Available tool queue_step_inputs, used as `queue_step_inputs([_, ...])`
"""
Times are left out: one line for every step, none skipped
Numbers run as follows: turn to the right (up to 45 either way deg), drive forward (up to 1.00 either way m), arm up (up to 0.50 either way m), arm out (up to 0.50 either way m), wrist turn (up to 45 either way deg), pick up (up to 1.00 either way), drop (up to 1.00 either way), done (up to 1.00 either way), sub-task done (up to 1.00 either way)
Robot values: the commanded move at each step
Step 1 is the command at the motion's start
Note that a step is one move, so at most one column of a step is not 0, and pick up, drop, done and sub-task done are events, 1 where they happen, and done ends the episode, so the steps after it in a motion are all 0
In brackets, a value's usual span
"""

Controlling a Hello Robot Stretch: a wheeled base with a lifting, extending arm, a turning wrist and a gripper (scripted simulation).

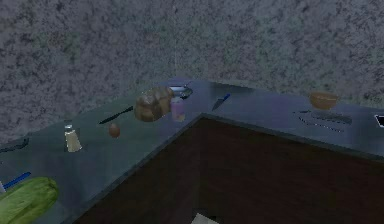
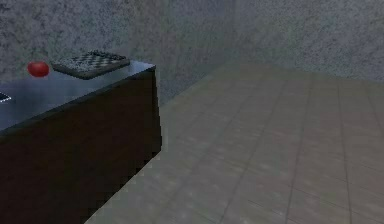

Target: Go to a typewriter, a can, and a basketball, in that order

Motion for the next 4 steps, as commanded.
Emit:
queue_step_inputs([0.0,0.00,0.00,0.00,0.0,0.00,0.00,0.00,1.00])
queue_step_inputs([-45.0,0.00,0.00,0.00,0.0,0.00,0.00,0.00,0.00])
queue_step_inputs([-45.0,0.00,0.00,0.00,0.0,0.00,0.00,0.00,0.00])
queue_step_inputs([-45.0,0.00,0.00,0.00,0.0,0.00,0.00,0.00,0.00])
